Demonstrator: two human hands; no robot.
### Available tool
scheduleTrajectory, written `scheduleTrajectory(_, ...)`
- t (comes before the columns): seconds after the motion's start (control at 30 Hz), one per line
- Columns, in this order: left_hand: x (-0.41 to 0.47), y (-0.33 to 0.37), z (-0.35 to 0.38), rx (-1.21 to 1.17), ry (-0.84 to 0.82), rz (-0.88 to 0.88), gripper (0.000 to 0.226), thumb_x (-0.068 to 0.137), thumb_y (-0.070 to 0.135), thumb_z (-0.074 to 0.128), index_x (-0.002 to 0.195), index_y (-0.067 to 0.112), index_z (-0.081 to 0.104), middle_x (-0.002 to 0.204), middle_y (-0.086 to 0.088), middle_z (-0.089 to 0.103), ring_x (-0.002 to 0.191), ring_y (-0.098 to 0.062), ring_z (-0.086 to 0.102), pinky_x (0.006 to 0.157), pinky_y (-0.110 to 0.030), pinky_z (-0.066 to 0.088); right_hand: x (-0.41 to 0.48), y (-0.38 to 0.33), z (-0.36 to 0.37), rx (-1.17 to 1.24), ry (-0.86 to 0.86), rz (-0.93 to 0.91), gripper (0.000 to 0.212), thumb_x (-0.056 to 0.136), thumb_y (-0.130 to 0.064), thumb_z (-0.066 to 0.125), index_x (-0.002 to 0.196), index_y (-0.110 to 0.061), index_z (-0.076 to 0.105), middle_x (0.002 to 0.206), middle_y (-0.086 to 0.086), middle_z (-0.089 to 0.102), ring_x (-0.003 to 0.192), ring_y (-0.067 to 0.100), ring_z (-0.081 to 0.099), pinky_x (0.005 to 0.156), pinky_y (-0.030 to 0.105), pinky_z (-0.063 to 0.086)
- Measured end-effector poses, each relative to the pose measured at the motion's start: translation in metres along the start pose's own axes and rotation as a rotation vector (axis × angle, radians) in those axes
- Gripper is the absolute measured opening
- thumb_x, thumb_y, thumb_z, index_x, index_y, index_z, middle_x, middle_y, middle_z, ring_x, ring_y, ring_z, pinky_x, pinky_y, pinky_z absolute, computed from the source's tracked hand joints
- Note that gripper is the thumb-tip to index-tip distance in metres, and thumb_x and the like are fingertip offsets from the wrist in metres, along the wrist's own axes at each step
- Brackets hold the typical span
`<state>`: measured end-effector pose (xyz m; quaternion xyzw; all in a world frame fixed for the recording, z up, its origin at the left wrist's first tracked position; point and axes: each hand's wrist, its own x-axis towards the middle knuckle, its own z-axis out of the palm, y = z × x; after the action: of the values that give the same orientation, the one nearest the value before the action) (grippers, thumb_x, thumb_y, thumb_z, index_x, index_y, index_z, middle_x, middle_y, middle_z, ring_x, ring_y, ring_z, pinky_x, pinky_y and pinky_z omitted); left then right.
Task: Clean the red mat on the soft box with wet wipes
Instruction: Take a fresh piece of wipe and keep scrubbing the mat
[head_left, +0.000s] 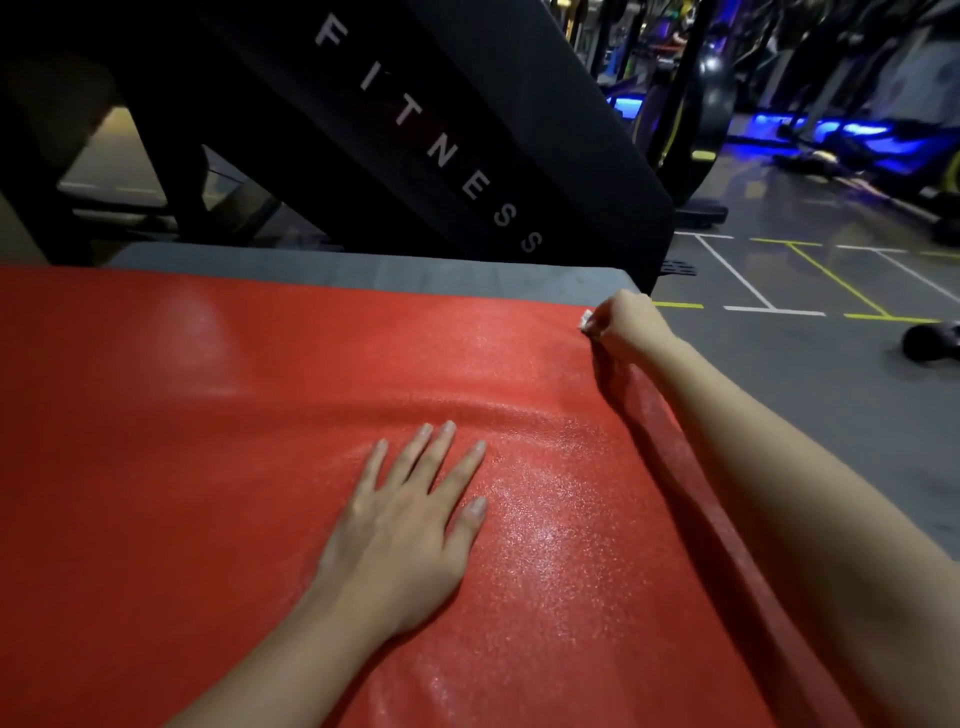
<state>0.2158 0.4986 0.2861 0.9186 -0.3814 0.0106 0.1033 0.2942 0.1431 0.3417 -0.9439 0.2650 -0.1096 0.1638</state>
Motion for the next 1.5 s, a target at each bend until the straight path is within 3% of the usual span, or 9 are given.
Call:
scheduleTrajectory(0.1,0.001,0.002,-0.001,0.015,-0.017,-0.007,0.068,0.093,0.063,-0.008,0.159,0.047,-0.009,0.169,0.012,-0.014,0.154,-0.006,-0.020,0.127,-0.045,-0.008,-0.013,0.005,-0.002,-0.088,-0.040,-0.032,0.017,0.083,-0.022,0.070,0.077,-0.006,0.074,0.069,0.012,0.066,0.067,0.027,0.060,0.058,0.028,0.041)
scheduleTrajectory(0.23,0.001,0.001,-0.002,0.020,-0.032,-0.013,0.071,0.090,0.064,-0.011,0.159,0.047,-0.008,0.169,0.012,-0.013,0.154,-0.006,-0.018,0.127,-0.044,-0.008,-0.005,-0.002,0.003,0.005,0.036,-0.034,0.012,0.081,-0.020,0.067,0.081,-0.012,0.077,0.081,0.010,0.074,0.079,0.026,0.069,0.072,0.035,0.057)
scheduleTrajectory(0.43,0.000,0.000,-0.004,0.026,-0.037,-0.014,0.069,0.093,0.063,-0.008,0.159,0.047,-0.006,0.170,0.013,-0.012,0.154,-0.006,-0.017,0.127,-0.045,-0.007,-0.017,0.004,0.014,-0.082,0.056,-0.036,0.011,0.077,-0.015,0.062,0.079,-0.008,0.070,0.076,0.015,0.067,0.079,0.033,0.068,0.065,0.037,0.053)
scheduleTrajectory(0.73,0.000,0.001,-0.003,0.008,-0.013,-0.009,0.073,0.089,0.064,-0.011,0.160,0.047,-0.004,0.170,0.013,-0.009,0.155,-0.006,-0.014,0.127,-0.045,-0.006,-0.075,0.005,0.000,0.025,0.026,-0.118,0.017,0.082,-0.011,0.067,0.084,-0.024,0.078,0.091,0.004,0.076,0.091,0.024,0.070,0.076,0.025,0.050)
scheduleTrajectory(0.83,-0.001,0.001,-0.002,0.004,-0.016,-0.012,0.070,0.091,0.064,-0.010,0.160,0.047,-0.005,0.170,0.013,-0.010,0.154,-0.006,-0.015,0.127,-0.045,-0.007,-0.072,-0.003,0.005,0.102,0.123,-0.084,0.025,0.085,-0.002,0.063,0.107,-0.009,0.074,0.098,0.009,0.075,0.099,0.024,0.067,0.081,0.022,0.042)
scheduleTrajectory(0.9,-0.001,0.001,-0.004,0.002,-0.030,-0.016,0.068,0.093,0.063,-0.009,0.159,0.047,-0.004,0.169,0.013,-0.011,0.154,-0.005,-0.016,0.127,-0.045,-0.007,-0.073,-0.004,0.007,0.104,0.128,-0.075,0.021,0.084,-0.001,0.065,0.100,-0.008,0.076,0.097,0.013,0.073,0.098,0.030,0.066,0.082,0.029,0.044)
scheduleTrajectory(1.23,-0.005,0.003,-0.007,0.016,-0.033,-0.041,0.067,0.096,0.062,0.001,0.160,0.047,0.008,0.170,0.013,0.002,0.156,-0.006,-0.005,0.128,-0.042,-0.002,-0.108,-0.003,-0.004,0.065,0.008,-0.061,0.016,0.088,-0.020,0.071,0.094,-0.007,0.079,0.099,0.015,0.074,0.096,0.029,0.068,0.078,0.030,0.048)
scheduleTrajectory(1.4,-0.018,0.011,-0.011,0.007,0.074,-0.055,0.054,0.106,0.051,0.031,0.158,0.038,0.029,0.169,0.004,0.022,0.155,-0.014,0.019,0.127,-0.042,0.010,-0.164,0.003,-0.005,0.032,0.018,-0.039,0.017,0.084,-0.024,0.076,0.094,-0.010,0.079,0.102,0.013,0.073,0.101,0.026,0.067,0.078,0.030,0.049)
scheduleTrajectory(1.5,-0.047,0.019,-0.023,-0.008,0.018,-0.110,0.056,0.106,0.052,0.031,0.159,0.034,0.029,0.170,0.003,0.019,0.156,-0.015,0.015,0.127,-0.043,0.008,-0.181,-0.003,-0.011,0.051,0.015,-0.065,0.014,0.085,-0.019,0.071,0.089,-0.008,0.078,0.103,0.014,0.073,0.103,0.029,0.068,0.083,0.034,0.054)
